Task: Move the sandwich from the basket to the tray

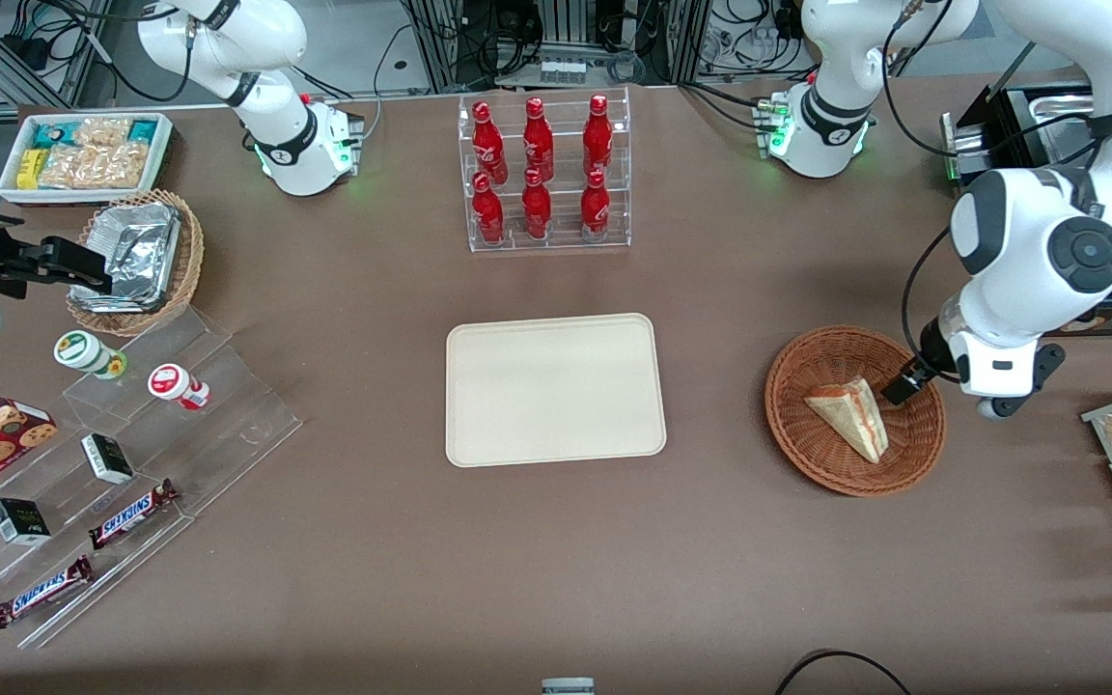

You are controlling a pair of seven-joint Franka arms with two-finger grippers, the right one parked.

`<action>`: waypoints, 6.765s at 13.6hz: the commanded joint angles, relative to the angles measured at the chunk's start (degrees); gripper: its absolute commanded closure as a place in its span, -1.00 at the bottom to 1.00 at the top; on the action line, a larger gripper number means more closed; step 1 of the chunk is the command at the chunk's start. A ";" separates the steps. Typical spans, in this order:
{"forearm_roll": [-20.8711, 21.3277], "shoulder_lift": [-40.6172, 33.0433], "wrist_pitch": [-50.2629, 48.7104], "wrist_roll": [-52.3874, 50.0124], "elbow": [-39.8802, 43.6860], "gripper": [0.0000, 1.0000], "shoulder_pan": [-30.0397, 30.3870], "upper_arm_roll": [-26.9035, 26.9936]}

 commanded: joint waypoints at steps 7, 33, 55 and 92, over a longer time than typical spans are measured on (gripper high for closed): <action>0.41 5.06 7.55 -3.98 -0.92 -1.00 -2.69 0.00; 1.38 8.06 8.81 -6.45 -0.50 1.00 -3.66 0.53; 0.41 28.26 -16.89 -12.16 45.75 1.00 -41.36 -0.35; 0.85 4.30 -33.14 0.38 37.07 -1.00 -34.62 5.97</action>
